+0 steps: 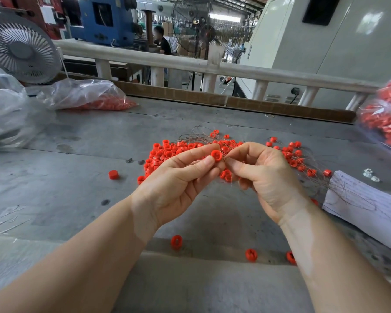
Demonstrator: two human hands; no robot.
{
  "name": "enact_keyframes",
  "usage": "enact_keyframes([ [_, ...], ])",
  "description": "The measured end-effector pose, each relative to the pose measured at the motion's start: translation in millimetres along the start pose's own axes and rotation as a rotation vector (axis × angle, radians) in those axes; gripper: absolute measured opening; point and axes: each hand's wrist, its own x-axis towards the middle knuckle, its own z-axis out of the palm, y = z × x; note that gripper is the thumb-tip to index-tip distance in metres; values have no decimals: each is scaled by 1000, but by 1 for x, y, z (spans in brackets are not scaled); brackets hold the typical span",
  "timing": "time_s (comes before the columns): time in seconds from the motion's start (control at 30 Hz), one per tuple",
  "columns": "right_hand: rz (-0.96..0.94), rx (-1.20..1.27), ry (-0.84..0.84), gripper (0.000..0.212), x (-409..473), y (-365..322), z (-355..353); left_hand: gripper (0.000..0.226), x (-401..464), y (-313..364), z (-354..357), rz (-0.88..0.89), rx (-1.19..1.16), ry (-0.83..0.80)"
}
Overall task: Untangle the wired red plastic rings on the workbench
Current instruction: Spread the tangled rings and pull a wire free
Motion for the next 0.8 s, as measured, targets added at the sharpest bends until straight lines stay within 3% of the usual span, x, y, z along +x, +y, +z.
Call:
enact_keyframes([
  [0.8,-36,-38,-7,27,2,4,-1,24,2,0,-1,-27,-4,24],
])
